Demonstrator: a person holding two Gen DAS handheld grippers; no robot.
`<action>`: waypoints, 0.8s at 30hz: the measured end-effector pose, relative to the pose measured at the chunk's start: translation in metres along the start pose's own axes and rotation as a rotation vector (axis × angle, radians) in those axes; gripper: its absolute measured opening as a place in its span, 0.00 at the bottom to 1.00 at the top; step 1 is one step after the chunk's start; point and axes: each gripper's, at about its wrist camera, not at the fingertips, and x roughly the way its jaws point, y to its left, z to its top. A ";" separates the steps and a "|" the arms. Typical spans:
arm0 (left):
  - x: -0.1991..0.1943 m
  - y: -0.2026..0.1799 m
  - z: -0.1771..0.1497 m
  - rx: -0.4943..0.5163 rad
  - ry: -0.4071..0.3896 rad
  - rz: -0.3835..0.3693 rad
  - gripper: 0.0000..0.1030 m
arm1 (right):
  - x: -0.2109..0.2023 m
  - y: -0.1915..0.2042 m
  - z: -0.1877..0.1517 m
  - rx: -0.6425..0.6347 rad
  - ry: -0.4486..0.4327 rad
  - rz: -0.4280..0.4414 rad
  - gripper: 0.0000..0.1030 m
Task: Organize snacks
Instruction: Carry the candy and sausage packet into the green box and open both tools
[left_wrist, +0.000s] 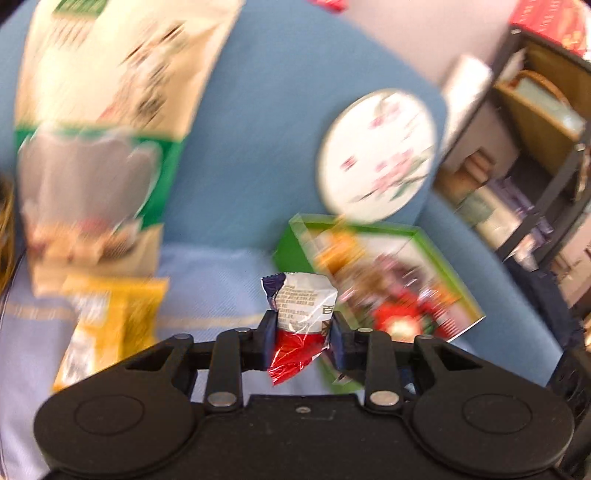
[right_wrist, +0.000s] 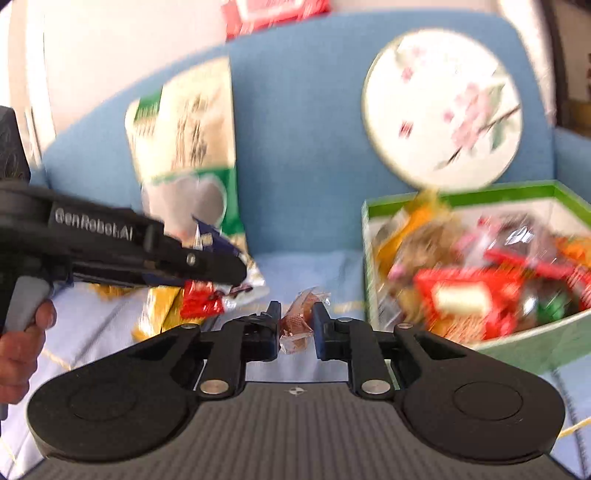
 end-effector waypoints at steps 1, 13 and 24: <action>0.001 -0.008 0.006 0.007 -0.012 -0.010 0.60 | -0.004 -0.004 0.003 0.006 -0.017 -0.005 0.30; 0.047 -0.071 0.042 0.079 -0.050 -0.124 0.60 | -0.057 -0.056 0.038 -0.014 -0.305 -0.155 0.29; 0.139 -0.100 0.049 0.049 -0.040 -0.167 0.61 | -0.030 -0.147 0.049 0.088 -0.329 -0.366 0.30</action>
